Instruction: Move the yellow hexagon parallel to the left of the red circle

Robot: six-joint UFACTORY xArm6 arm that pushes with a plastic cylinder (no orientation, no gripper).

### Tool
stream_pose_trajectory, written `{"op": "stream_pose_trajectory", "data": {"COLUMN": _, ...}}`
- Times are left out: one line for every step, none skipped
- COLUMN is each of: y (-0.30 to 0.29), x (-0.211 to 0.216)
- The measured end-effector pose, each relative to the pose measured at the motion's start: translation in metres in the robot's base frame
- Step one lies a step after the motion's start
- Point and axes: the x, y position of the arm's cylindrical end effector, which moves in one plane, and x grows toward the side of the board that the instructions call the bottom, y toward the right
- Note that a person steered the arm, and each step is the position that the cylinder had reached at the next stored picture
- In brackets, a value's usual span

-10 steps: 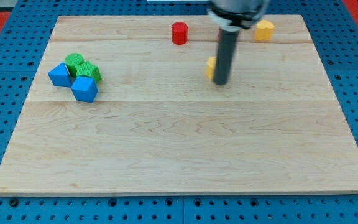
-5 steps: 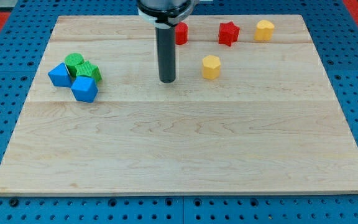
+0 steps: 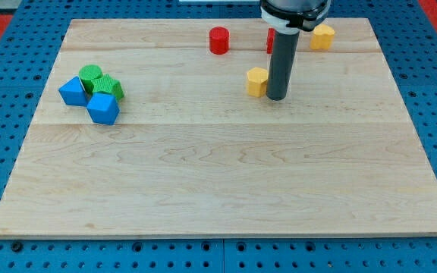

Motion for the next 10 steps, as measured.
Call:
{"op": "stream_pose_trajectory", "data": {"y": -0.003, "x": -0.001}}
{"op": "stream_pose_trajectory", "data": {"y": -0.007, "x": -0.031}}
{"op": "stream_pose_trajectory", "data": {"y": -0.009, "x": -0.031}}
{"op": "stream_pose_trajectory", "data": {"y": 0.009, "x": -0.034}}
{"op": "stream_pose_trajectory", "data": {"y": -0.050, "x": -0.074}}
{"op": "stream_pose_trajectory", "data": {"y": -0.095, "x": -0.074}}
{"op": "stream_pose_trajectory", "data": {"y": -0.047, "x": -0.034}}
{"op": "stream_pose_trajectory", "data": {"y": -0.065, "x": -0.022}}
{"op": "stream_pose_trajectory", "data": {"y": -0.123, "x": -0.041}}
{"op": "stream_pose_trajectory", "data": {"y": -0.158, "x": -0.066}}
